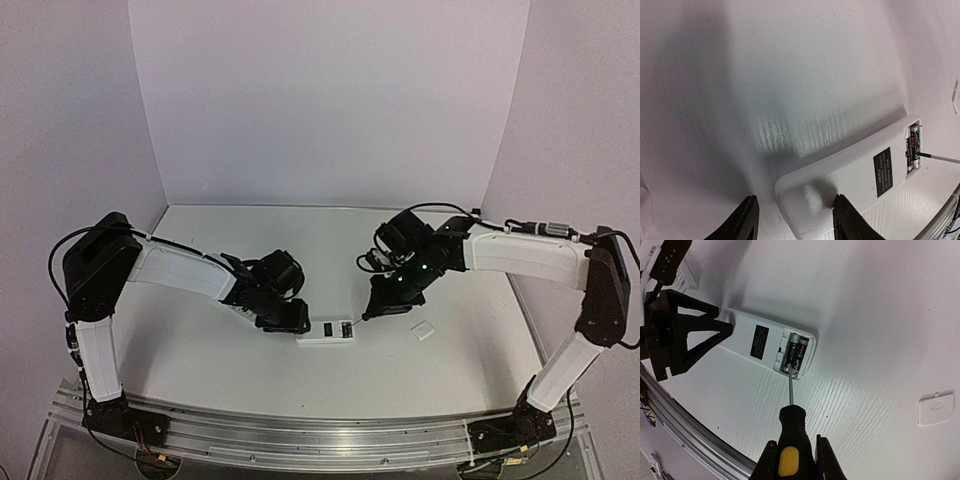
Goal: Unload the batteries from the remote control
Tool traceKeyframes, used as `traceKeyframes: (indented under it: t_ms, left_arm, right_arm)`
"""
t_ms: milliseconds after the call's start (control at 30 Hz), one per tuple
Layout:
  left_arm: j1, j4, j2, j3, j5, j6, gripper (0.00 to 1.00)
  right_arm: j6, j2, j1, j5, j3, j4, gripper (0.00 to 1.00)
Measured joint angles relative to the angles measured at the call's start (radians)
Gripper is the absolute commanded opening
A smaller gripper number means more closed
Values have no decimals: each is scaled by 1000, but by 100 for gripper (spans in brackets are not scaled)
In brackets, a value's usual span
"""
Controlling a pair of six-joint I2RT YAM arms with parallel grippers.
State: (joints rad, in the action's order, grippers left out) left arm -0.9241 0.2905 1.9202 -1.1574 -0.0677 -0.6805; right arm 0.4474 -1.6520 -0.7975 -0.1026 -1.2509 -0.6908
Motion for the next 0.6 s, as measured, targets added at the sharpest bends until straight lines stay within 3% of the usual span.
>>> traceKeyframes:
  t_ms: [600]
  left_arm:
    - [-12,8,0,-8,4,2,51]
  right_arm:
    - [20,-63,-3,30,-65,-59,0]
